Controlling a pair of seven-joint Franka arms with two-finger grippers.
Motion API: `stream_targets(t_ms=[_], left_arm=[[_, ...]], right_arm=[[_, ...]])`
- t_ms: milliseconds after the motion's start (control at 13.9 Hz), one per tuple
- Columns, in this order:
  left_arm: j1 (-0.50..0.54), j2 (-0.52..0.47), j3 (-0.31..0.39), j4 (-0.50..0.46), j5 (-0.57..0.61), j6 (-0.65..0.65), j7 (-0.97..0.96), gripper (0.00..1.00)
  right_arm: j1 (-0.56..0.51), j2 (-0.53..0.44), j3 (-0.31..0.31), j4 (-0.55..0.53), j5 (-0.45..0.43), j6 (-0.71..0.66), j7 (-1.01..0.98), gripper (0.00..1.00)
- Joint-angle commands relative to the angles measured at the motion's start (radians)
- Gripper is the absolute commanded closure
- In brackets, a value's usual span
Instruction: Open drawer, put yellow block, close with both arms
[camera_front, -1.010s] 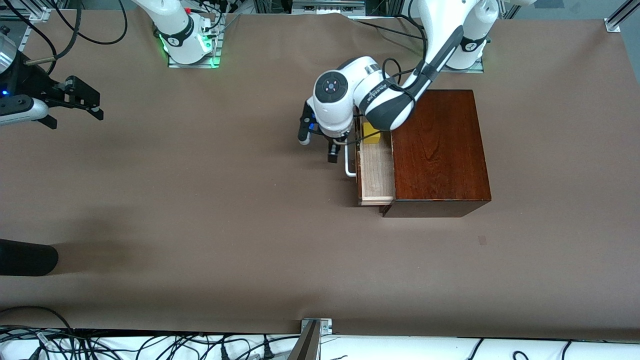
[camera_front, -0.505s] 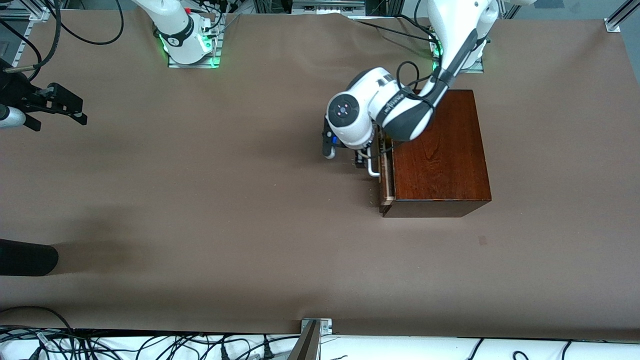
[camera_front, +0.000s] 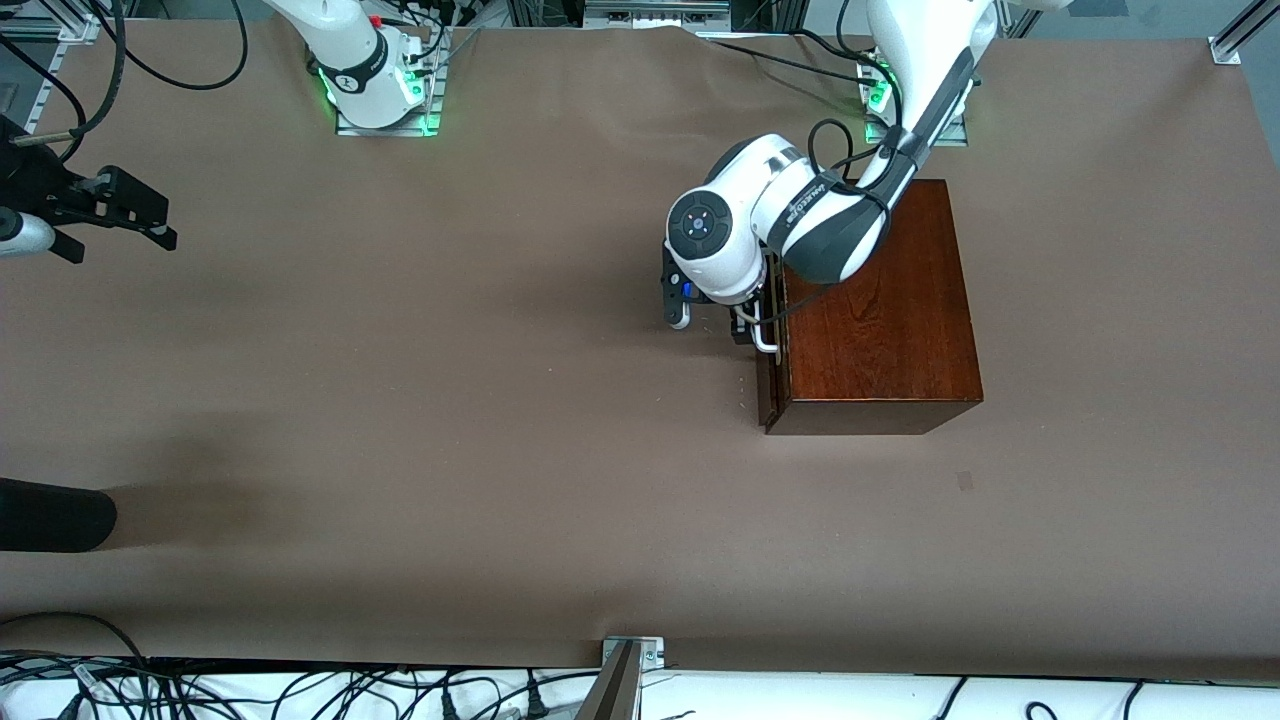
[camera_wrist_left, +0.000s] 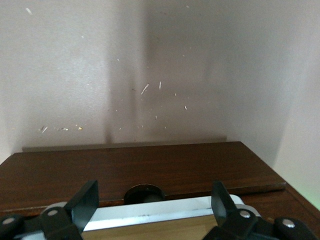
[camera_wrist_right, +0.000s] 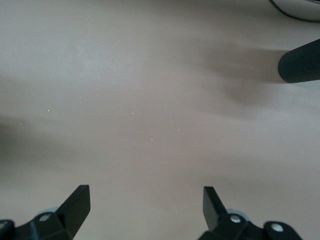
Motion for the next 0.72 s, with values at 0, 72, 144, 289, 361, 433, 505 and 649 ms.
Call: stream_targets(t_ms=[0,72,144,289,361,433,505,649], left_arm=[[-0.003,-0.05,-0.031,0.028,-0.096,-0.003,-0.208,0.0],[-0.003,-0.065,-0.033,0.048,-0.118,-0.009,-0.32,0.0],[-0.003,-0.097,-0.033,0.057,-0.12,-0.012,-0.409,0.0],[0.019,-0.169,-0.016,0.068,-0.115,-0.056,-0.471,0.0],[0.06,-0.194,-0.008,0.089,-0.109,-0.116,-0.476,0.0],[0.104,-0.197,-0.007,0.141,-0.107,-0.179,-0.473,0.0],[0.153,-0.191,-0.007,0.193,-0.106,-0.236,-0.473,0.0],[0.233,-0.198,0.001,0.235,-0.107,-0.291,-0.456,0.0]], right_arm=[[0.004,-0.007,0.006,0.011,-0.006,-0.015,-0.007,0.0],[0.004,-0.008,0.006,0.011,-0.006,-0.018,-0.007,0.0],[0.004,-0.008,0.006,0.011,-0.006,-0.02,-0.007,0.0],[0.004,-0.008,0.006,0.011,-0.006,-0.021,-0.007,0.0],[0.004,-0.008,0.006,0.011,-0.006,-0.021,-0.005,0.0],[0.004,-0.008,0.006,0.013,-0.004,-0.021,-0.005,0.0],[0.004,-0.008,0.006,0.013,-0.004,-0.021,-0.005,0.0],[0.004,-0.008,0.006,0.013,-0.003,-0.02,-0.005,0.0]])
